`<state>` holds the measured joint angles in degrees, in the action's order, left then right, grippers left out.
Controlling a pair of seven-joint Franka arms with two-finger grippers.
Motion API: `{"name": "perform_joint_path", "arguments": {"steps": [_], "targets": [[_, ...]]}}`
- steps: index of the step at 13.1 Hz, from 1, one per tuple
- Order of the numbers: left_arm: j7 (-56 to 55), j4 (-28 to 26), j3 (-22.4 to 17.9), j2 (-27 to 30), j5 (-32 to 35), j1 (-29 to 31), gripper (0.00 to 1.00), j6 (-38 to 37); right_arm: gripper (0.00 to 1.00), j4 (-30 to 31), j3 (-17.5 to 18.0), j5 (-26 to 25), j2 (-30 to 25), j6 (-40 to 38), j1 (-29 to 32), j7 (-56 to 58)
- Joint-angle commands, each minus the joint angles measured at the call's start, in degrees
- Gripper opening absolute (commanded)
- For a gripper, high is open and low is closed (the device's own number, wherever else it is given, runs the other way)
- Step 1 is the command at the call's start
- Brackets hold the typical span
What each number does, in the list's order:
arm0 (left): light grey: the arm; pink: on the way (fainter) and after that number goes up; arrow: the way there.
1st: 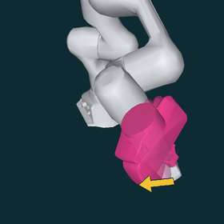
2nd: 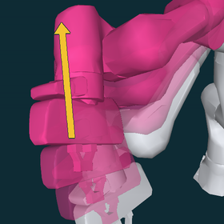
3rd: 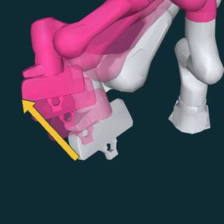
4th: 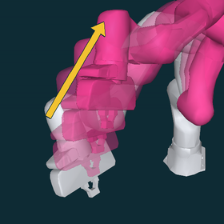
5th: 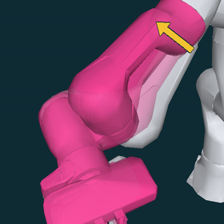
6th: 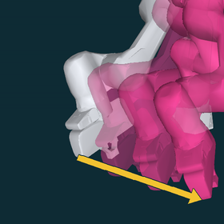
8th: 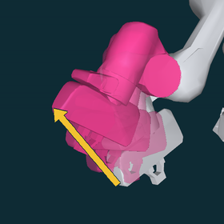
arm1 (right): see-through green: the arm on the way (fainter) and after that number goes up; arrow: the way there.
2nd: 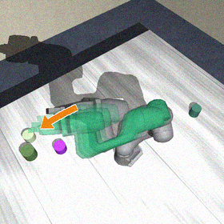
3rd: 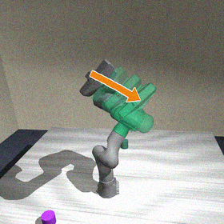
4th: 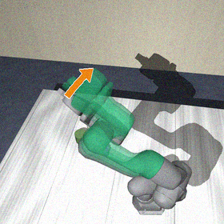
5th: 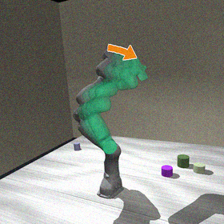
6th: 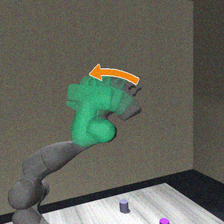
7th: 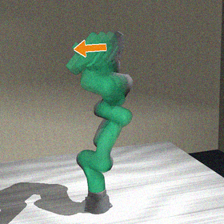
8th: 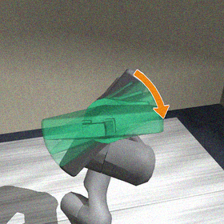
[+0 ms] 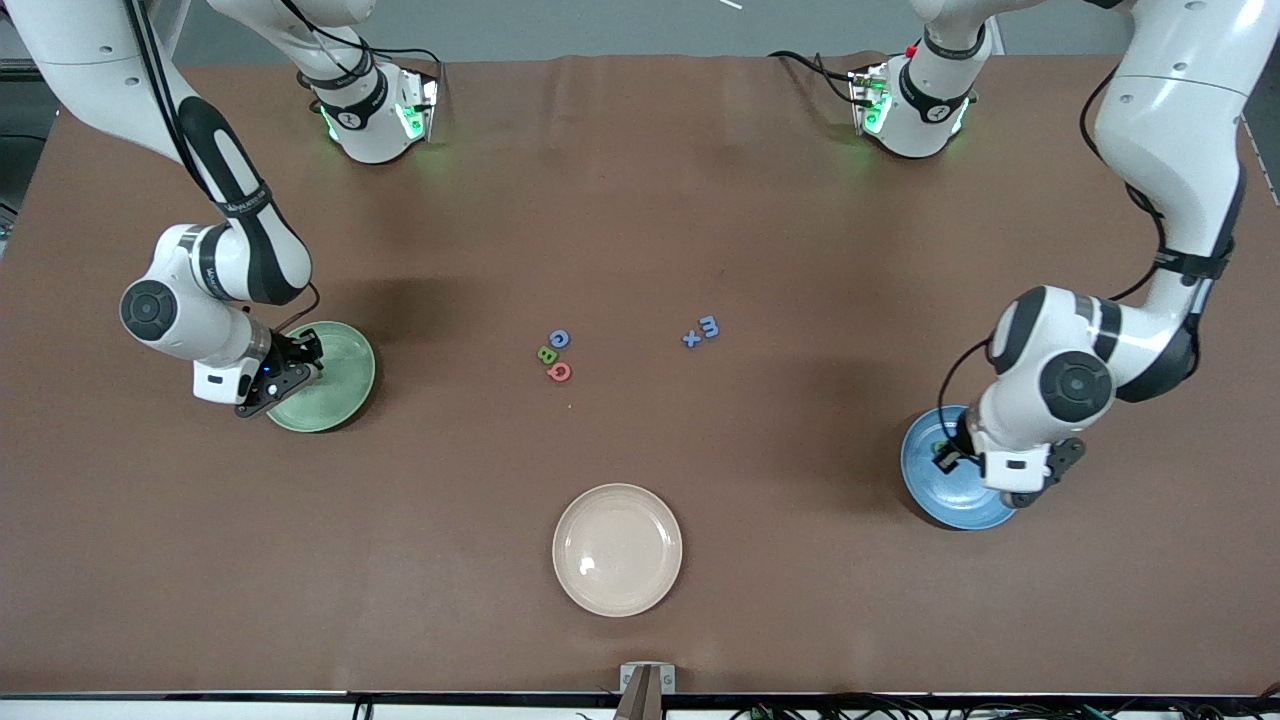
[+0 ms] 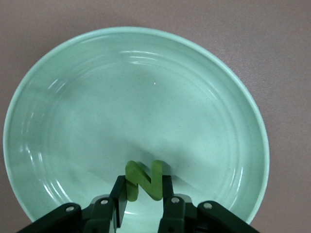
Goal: Sort upper and lower case letters into plates
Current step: 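Release the letters onto the blue and green plates with both grippers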
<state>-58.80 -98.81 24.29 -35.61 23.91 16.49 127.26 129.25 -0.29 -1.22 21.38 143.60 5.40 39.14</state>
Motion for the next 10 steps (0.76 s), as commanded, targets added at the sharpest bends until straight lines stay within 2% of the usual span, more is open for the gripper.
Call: {"name": "perform_joint_path", "arguments": {"steps": [1, 2, 3, 4, 6, 8, 10], "targets": [[3.0, -0.8, 0.7, 0.0, 1.5, 2.8, 0.64, -0.1, 0.35, 1.3, 1.0, -0.3, -0.6, 1.2, 1.2, 0.8], [2.2, -1.0, 0.7, 0.3, 1.5, 2.4, 0.91, -0.2, 0.69, 1.2, 1.0, -0.3, -0.7, 0.7, 1.1, 0.7], [1.4, -1.5, 1.3, 0.9, 1.5, 2.1, 1.0, -1.0, 0.98, 1.1, 1.0, -0.3, -1.0, 0.5, 1.2, 0.6], [0.2, -1.8, 3.4, 1.7, 1.5, 2.0, 1.0, -3.7, 1.0, 1.1, 1.1, -0.3, -2.0, 0.1, 1.2, 0.5], [-4.1, -2.3, 10.0, 1.9, 1.4, 2.1, 1.0, -7.4, 1.0, -0.4, 1.3, -0.1, -5.8, -6.4, 0.8, 0.0], [-12.4, -4.1, 15.1, 1.2, 1.5, 1.5, 0.99, -6.7, 1.0, -2.2, 1.6, 0.1, -10.0, -12.7, -1.0, -0.1], [-17.6, -5.8, 16.8, 1.0, 1.5, -1.7, 0.97, -5.8, 1.0, -3.4, 1.6, 0.3, -13.6, -17.5, -4.7, -0.5]]}}
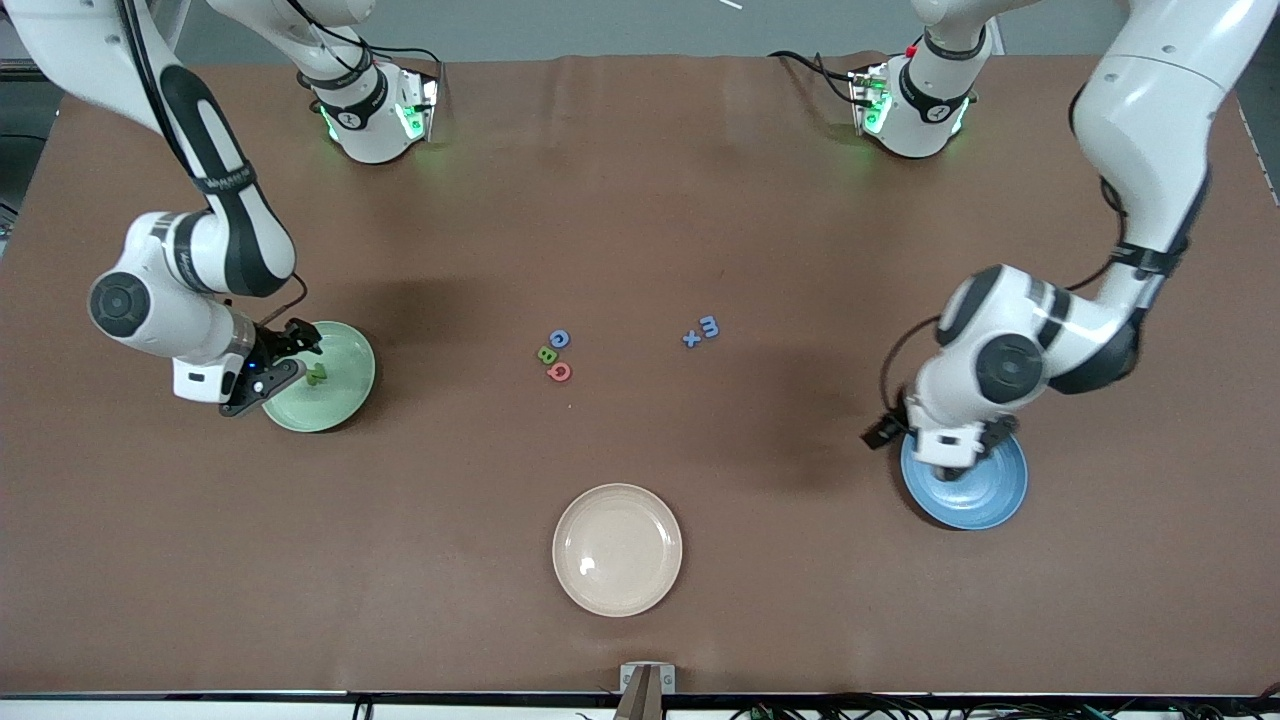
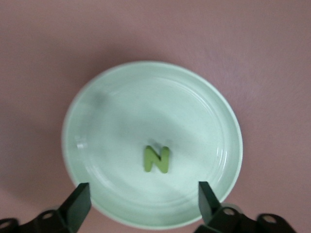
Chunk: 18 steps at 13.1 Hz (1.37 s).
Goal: Sort upper and lower case letters into plates
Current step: 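Move both grippers back over the remaining letters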
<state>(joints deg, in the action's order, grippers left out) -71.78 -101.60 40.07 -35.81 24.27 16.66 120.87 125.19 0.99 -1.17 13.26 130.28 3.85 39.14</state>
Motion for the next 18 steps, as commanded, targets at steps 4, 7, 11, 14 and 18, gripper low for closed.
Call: {"name": "perform_joint_path", "arguments": {"steps": [4, 7, 11, 14, 18], "targets": [[-13.0, -6.2, 1.1, 0.0, 1.1, -10.0, 0.92, 7.2, 1.0, 0.5, 0.3, 0.4, -7.8, -7.3, -15.1, -20.1], [-18.7, -6.0, 1.1, -2.3, 1.1, -15.9, 0.91, 10.3, 1.0, 0.3, 0.3, 0.5, -7.0, -6.0, -25.8, -38.0], [-22.5, -6.1, 0.8, -4.4, 1.1, -20.9, 0.86, 13.9, 1.0, -0.3, 0.3, 0.6, -1.0, 4.8, -35.8, -55.4], [-24.7, -6.2, -0.9, -5.2, 1.1, -23.9, 0.86, 14.0, 1.0, -4.0, 0.3, 0.6, 6.4, 10.9, -38.8, -58.6], [-25.9, -6.3, -1.0, -5.2, 1.3, -24.5, 0.87, 14.2, 0.94, -10.3, 0.4, 2.3, 14.1, 14.6, -40.0, -59.3]]}}
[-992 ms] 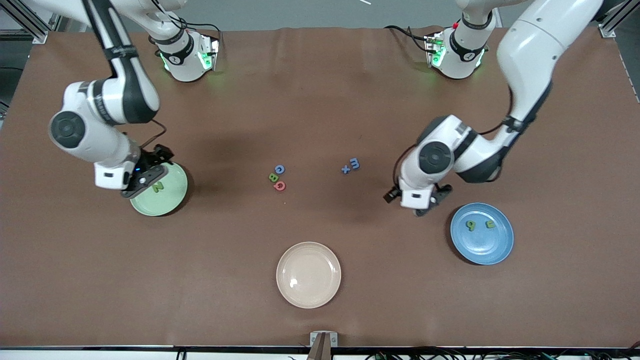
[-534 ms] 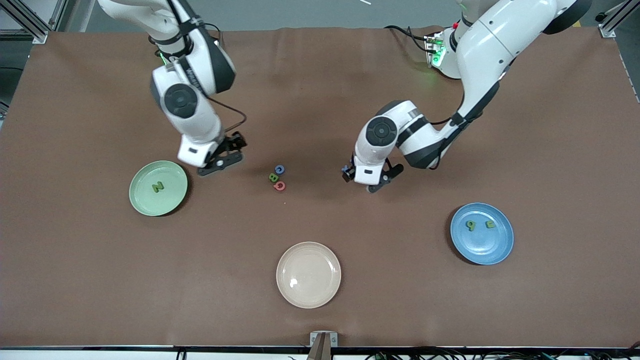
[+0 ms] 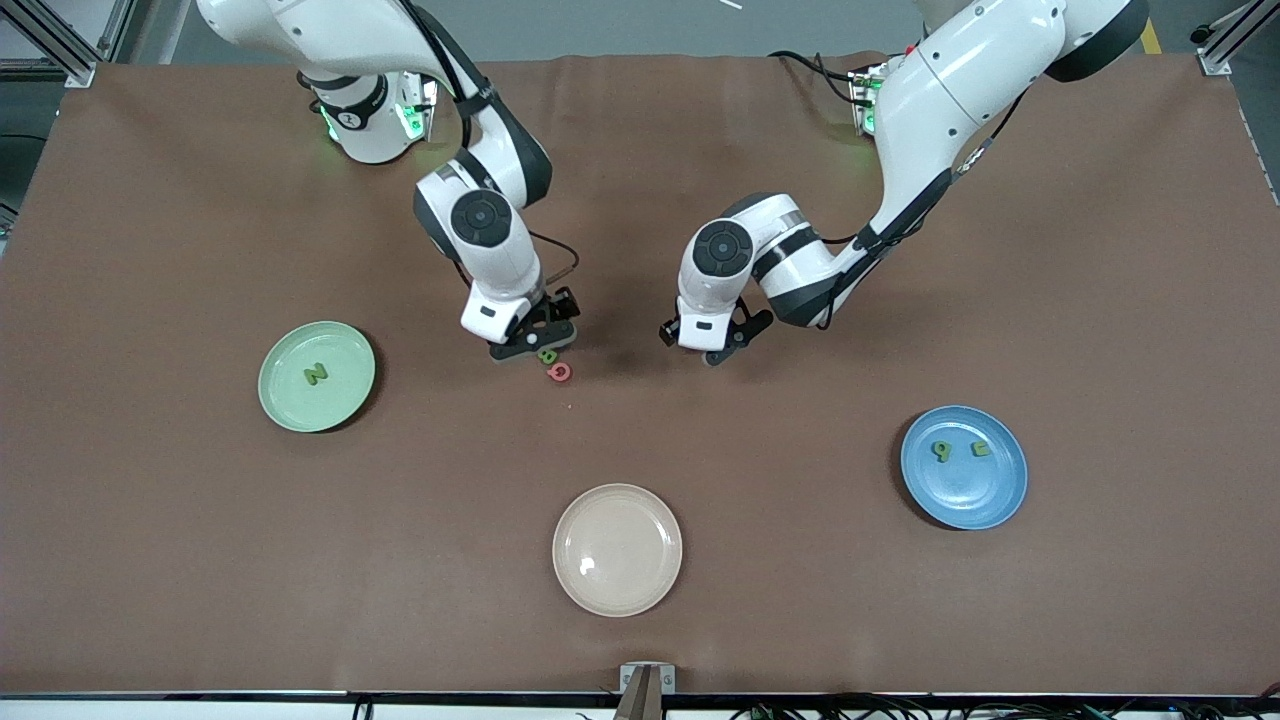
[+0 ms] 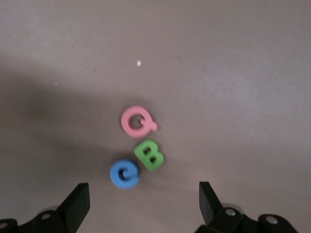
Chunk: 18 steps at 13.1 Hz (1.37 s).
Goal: Sort upper and lower case letters into plates
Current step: 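Move both grippers back over the remaining letters, then grasp the blue e and x together with the left gripper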
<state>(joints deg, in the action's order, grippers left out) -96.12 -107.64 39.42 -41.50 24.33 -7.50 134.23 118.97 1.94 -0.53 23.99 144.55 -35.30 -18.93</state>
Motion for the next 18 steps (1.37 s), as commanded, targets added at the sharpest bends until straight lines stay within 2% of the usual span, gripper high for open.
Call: {"name": "perform_joint_path", "arguments": {"steps": [1, 4, 5, 8, 12, 13, 17, 18], "targets": [[-1.5, -0.3, -0.4, 0.5, 2.0, -0.4, 0.88, 0.9, 0.92, -5.6, -0.5, 3.1, 4.7, 0.3, -1.1, -1.3], [-7.3, -0.7, -0.4, -0.3, 9.8, -0.6, 0.92, 0.9, 0.75, -9.4, -0.6, 6.9, 8.9, 0.2, -1.5, -1.4], [-9.2, -0.6, -0.3, -0.9, 11.7, -0.6, 0.92, 1.0, 0.74, -10.3, -0.6, 6.9, 9.8, 0.1, -1.5, -1.4], [-10.4, -1.6, -0.4, -1.4, 12.3, -0.7, 0.89, 2.8, 0.74, -11.8, -0.7, 6.8, 11.7, -0.3, -1.4, -1.0], [-10.7, -2.4, -0.4, -1.4, 12.3, -0.6, 0.86, 3.1, 0.76, -11.7, -0.9, 6.5, 11.8, -0.6, -1.1, -0.8], [-10.7, -2.4, -0.4, -1.4, 12.3, -0.7, 0.86, 3.1, 0.79, -11.7, -0.9, 6.4, 11.8, -0.6, -0.9, -0.8], [-10.7, -2.3, -0.3, -1.5, 14.3, -0.6, 0.85, 3.1, 0.8, -12.3, -1.1, 6.2, 11.3, -3.1, -0.6, -0.6], [-10.7, -2.4, -0.4, -1.4, 14.3, -0.6, 0.83, 3.1, 0.8, -12.4, -1.3, 6.1, 11.3, -3.5, -0.6, -0.4]]}}
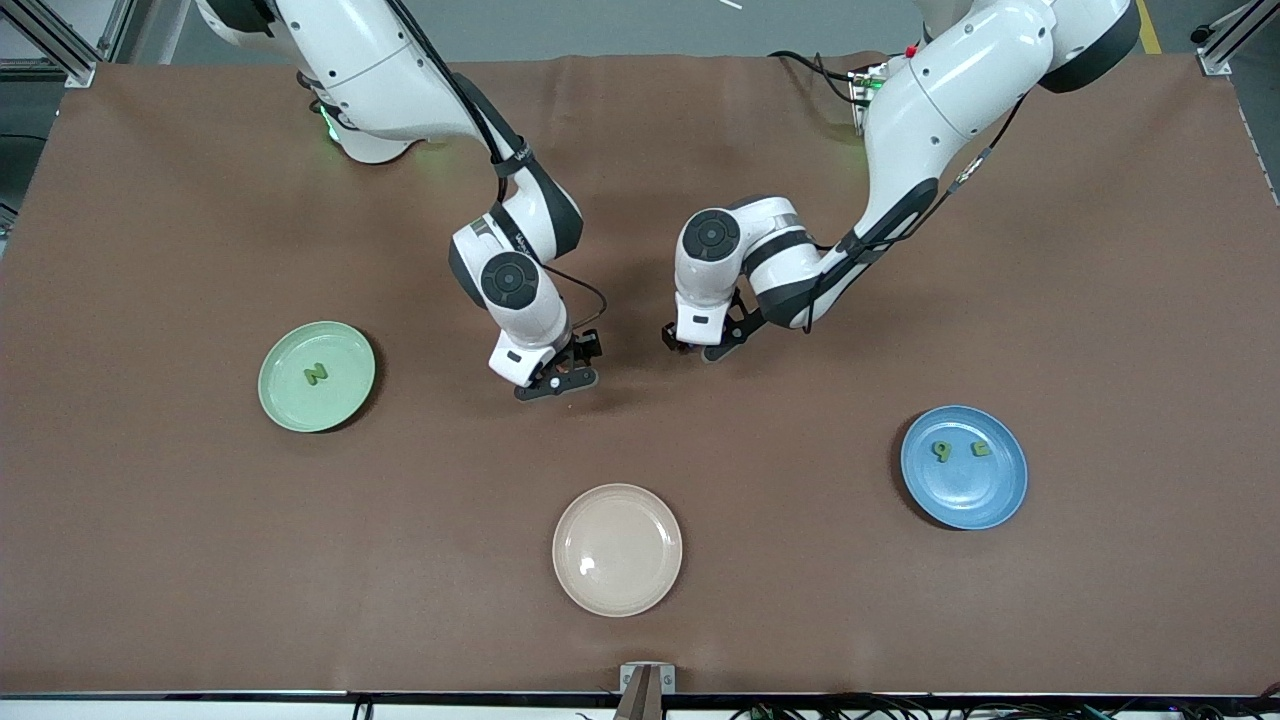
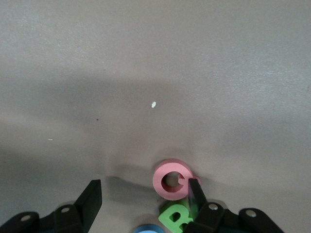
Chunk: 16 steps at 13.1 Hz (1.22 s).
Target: Sort upper and lower case letters into plates
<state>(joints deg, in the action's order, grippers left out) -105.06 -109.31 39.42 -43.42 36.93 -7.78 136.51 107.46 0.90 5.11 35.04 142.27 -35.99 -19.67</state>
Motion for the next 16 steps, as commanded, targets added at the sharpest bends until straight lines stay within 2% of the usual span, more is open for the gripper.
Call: {"name": "perform_joint_path", "arguments": {"steps": [1, 4, 7, 10, 13, 14, 16], "targets": [[-1.7, -0.7, -0.3, 0.5, 1.7, -0.3, 0.79, 0.8, 0.8, -0.9, -0.5, 0.4, 0.3, -1.3, 0.2, 0.4], [-1.2, -1.0, -0.3, 0.5, 1.7, 0.1, 0.61, 0.8, 0.82, -0.9, -0.6, 0.3, 0.3, -1.3, 1.1, 0.5], [-0.8, -0.9, -0.3, 0.6, 1.7, 0.7, 0.29, 0.7, 0.82, -0.8, -0.6, -0.1, 0.5, -1.3, 1.5, 0.4], [-0.8, -0.1, -0.2, 1.2, 1.7, 0.8, 0.05, 0.0, 0.81, -0.8, -0.6, -0.1, 0.6, -1.3, 1.5, 0.3], [-0.9, 1.4, -0.1, 4.2, 1.6, 3.1, 0.02, -0.3, 0.76, -0.8, -0.6, -0.1, 0.7, -1.2, 1.5, 0.3], [-0.5, 3.2, 0.0, 4.3, 1.6, 4.2, 0.02, -1.1, 0.75, -0.8, -0.6, -0.1, 0.7, -1.2, 1.5, 0.3], [3.9, 8.9, 0.0, 4.2, 1.2, 5.9, 0.01, -5.8, 0.67, -0.8, -0.6, -0.1, 0.8, -1.1, 1.5, 0.3]]}}
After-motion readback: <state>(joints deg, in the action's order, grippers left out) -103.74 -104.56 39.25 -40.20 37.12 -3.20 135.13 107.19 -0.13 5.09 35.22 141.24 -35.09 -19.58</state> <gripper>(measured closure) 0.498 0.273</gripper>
